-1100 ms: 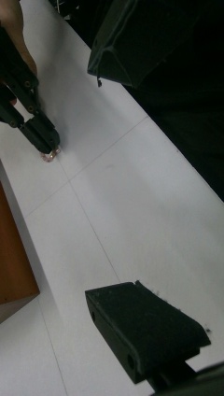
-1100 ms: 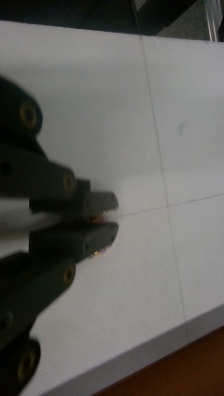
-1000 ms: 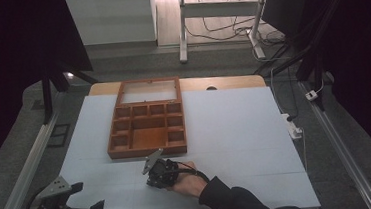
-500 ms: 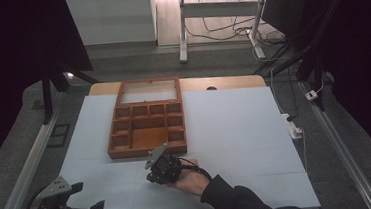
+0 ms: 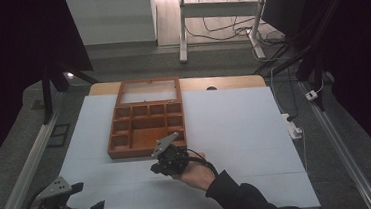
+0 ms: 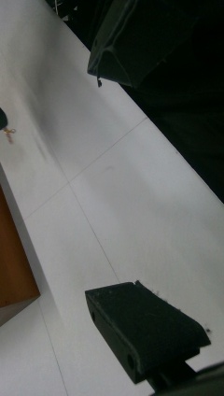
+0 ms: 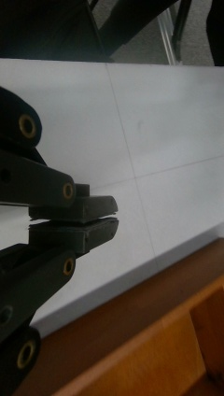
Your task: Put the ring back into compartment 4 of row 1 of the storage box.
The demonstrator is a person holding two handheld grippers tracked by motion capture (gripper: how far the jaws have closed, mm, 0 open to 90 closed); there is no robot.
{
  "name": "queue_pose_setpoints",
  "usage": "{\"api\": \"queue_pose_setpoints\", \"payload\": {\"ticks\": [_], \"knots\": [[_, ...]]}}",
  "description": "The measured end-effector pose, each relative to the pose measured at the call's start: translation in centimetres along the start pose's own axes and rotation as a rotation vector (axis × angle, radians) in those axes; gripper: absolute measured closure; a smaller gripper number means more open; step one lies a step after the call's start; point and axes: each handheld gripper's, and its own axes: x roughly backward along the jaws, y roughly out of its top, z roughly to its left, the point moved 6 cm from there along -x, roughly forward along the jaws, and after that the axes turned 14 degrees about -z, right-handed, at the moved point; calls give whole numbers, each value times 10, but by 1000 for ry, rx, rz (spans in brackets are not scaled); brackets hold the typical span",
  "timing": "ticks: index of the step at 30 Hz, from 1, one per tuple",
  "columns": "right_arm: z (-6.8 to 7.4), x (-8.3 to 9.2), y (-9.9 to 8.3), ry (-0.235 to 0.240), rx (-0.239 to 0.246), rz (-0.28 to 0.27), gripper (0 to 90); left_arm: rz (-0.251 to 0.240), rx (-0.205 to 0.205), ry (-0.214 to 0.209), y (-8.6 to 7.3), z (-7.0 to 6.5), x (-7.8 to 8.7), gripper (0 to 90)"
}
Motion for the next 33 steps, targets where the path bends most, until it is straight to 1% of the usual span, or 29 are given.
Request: {"api": "queue_pose_setpoints", "payload": {"ticks": [3,5,9,10,11,15,16,17,19,20,23,27,28,29,33], "knots": [[-3,4,2,-11,-5,-15,884,0,0,1,0,0,0,0],[-8,11,5,-22,-26,-34,884,1,1,0,0,0,0,0],[-16,19,7,-43,-43,-49,884,0,5,-3,0,0,0,0],[-16,19,7,-43,-43,-49,884,0,5,-3,0,0,0,0],[-20,22,8,-59,-52,-57,884,1,5,-3,0,0,0,0],[-30,28,9,-85,-58,-65,883,0,6,-4,0,0,0,0],[-32,29,9,-89,-73,-75,883,0,6,-4,0,0,0,0],[-32,29,9,-89,-73,-75,883,1,6,-3,0,0,0,0],[-37,31,9,-100,-76,-79,883,3,5,-1,0,0,0,0],[-41,33,9,-109,-81,-81,884,4,2,1,0,1,0,0],[-46,34,9,-121,-90,-83,883,5,3,0,0,1,0,0],[-58,37,9,-144,-101,-93,884,2,9,0,0,1,0,0],[-58,37,9,-144,-101,-93,884,3,10,-1,0,1,0,0],[-63,39,9,-157,-108,-90,884,3,9,-1,0,1,0,0],[-74,42,10,-176,-124,-96,883,6,11,-4,0,1,-1,0]]}}
